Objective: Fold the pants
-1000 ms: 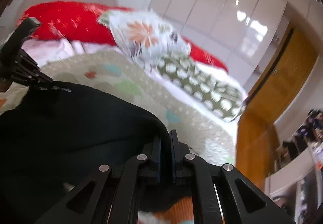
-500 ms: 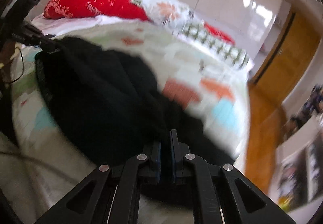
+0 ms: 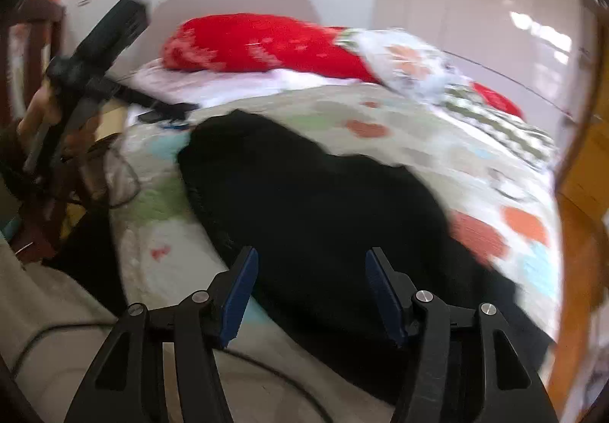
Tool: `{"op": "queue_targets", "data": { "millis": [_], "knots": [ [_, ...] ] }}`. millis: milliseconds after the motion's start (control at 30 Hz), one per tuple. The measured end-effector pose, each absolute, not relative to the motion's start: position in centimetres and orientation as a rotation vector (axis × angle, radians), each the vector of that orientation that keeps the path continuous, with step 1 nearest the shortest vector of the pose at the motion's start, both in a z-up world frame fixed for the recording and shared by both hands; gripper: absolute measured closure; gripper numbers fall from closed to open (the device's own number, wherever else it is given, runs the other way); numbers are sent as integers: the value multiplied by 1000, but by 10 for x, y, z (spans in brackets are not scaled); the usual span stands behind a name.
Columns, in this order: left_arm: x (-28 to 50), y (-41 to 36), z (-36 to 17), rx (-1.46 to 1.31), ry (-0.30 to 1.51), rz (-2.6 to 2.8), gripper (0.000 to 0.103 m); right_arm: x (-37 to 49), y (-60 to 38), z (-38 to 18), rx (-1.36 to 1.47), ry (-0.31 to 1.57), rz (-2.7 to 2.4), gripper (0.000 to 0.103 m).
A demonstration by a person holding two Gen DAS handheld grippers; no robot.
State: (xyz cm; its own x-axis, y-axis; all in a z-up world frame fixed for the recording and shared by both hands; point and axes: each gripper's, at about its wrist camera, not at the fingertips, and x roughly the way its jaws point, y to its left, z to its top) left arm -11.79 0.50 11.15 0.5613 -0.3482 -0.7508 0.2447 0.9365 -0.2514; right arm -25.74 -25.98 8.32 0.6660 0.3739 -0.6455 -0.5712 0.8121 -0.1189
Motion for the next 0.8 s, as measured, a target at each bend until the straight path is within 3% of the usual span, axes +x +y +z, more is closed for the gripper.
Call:
{"op": "queue_targets", "data": {
  "millis": [200, 233, 267, 300, 333, 367, 400, 533, 667, 800],
  "knots": [
    [-87, 6, 78, -197, 994, -329, 26, -233, -208, 52, -337, 687, 641, 47],
    [-86, 3, 74, -211, 1002, -342, 26, -227, -205, 44, -351, 708, 623, 51],
    [-86, 0, 72, -220, 1003, -368, 27, -220, -204, 38, -344, 736, 627, 66],
    [-85, -5, 71, -215, 1002, -399, 29, -214, -206, 34, -329, 755, 628, 73],
    [-86, -10, 71, -197, 1005, -410, 42, -212, -207, 33, -322, 759, 611, 81],
    [-86, -12, 73, -180, 1007, -407, 62, -210, -210, 34, -316, 758, 586, 93],
    [-87, -13, 76, -168, 1007, -409, 66, -209, -215, 39, -284, 756, 590, 94],
    [-102, -11, 88, -127, 977, -428, 66, -219, -231, 65, -212, 733, 634, 96],
    [-101, -9, 66, -105, 1038, -372, 66, -228, -222, 48, -224, 774, 651, 96],
    [-103, -4, 67, -110, 1055, -324, 60, -224, -220, 34, -186, 799, 615, 84]
  ]
}}
